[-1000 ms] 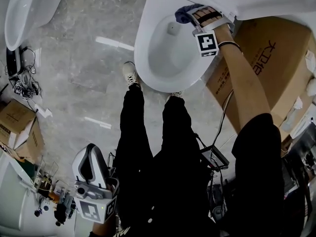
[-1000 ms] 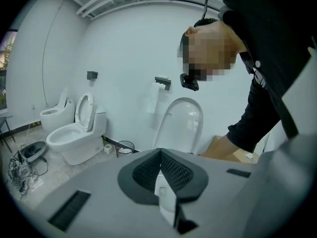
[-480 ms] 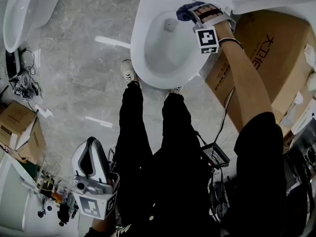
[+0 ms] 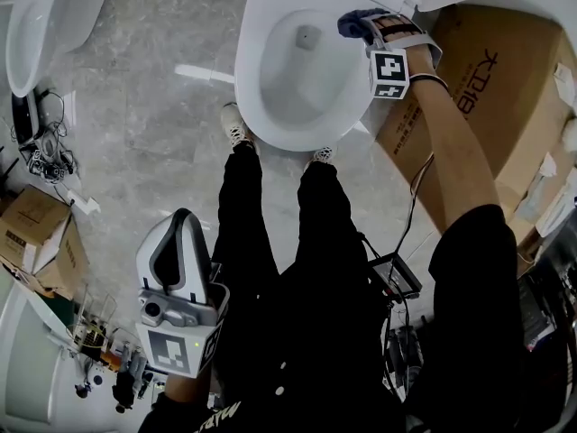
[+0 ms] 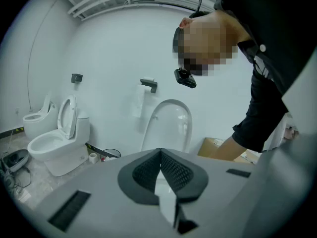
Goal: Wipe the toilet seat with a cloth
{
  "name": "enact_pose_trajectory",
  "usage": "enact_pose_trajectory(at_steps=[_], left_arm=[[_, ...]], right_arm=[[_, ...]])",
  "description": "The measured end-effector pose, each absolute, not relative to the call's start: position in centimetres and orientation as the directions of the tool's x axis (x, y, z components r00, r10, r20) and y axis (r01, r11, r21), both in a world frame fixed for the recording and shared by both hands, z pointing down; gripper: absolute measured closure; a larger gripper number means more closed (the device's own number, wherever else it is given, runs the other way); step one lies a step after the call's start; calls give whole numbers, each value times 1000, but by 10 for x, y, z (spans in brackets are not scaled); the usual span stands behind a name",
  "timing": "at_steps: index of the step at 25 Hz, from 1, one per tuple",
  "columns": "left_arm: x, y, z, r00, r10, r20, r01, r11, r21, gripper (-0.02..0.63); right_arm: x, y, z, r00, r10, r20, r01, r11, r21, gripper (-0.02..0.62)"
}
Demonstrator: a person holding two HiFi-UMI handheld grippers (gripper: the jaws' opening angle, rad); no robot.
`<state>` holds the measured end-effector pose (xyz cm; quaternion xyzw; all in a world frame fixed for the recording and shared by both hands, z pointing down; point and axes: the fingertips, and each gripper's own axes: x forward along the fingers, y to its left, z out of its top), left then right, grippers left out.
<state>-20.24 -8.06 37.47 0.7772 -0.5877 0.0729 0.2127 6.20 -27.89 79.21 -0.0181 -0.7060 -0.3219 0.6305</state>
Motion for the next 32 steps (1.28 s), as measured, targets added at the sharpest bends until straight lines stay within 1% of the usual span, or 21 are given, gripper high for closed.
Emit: enact_pose_trajectory(at_steps=[7, 11, 17, 20, 24, 29, 32], left_arm=[[-188, -105, 376, 343, -884, 317, -934, -285, 215, 595], [-176, -131, 372, 385, -883, 267, -913, -321, 253, 595], [-169, -150, 366, 399, -886, 236, -908, -345, 239, 595], [-171, -147, 368, 405, -884, 233, -906, -353, 235, 595], [-180, -139, 370, 390, -886, 251, -918, -351, 187, 595], [-179, -140, 368, 401, -883, 245, -913, -362, 188, 595], [-182, -140, 367, 406, -880, 244, -911, -368, 188, 595]], right_arm=[[85, -257, 790, -158, -361, 919, 299, 870, 392, 512], [95, -240, 793, -150, -337, 929, 235, 901, 365, 512], [104, -215, 791, -135, -325, 936, 131, 931, 342, 512], [106, -201, 790, -132, -320, 938, 81, 940, 332, 512], [105, -182, 790, -125, -313, 941, 26, 948, 318, 512], [103, -154, 790, -123, -289, 949, -60, 957, 284, 512], [100, -135, 789, -133, -261, 956, -87, 964, 251, 512]])
